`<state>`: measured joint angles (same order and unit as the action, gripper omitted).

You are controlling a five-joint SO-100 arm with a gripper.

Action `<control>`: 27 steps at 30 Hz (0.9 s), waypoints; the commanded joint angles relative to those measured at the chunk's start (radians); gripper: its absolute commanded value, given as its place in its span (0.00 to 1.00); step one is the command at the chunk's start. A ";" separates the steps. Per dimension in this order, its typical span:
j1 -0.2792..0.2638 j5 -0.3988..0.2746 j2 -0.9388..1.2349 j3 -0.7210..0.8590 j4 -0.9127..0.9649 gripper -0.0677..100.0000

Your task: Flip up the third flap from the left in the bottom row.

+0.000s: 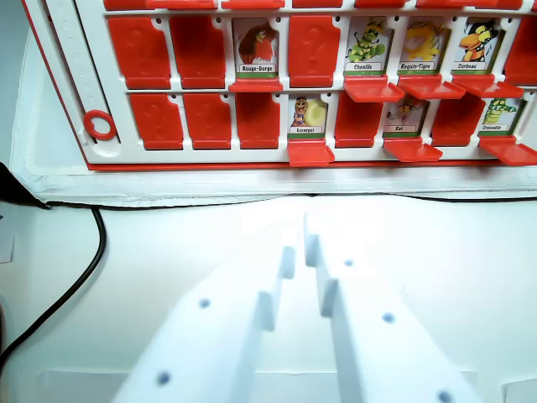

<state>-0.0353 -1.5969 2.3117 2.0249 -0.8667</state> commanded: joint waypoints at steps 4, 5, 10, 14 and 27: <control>0.003 -0.021 0.069 -0.184 -0.058 0.00; 0.000 -0.018 0.069 -0.201 -0.066 0.00; -0.008 -0.028 0.060 -0.268 -0.072 0.00; -0.005 -0.031 0.052 -0.282 -0.071 0.00; -0.003 -0.015 0.051 -0.284 -0.072 0.00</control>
<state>-0.0353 -1.6137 2.3240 1.8500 -0.9419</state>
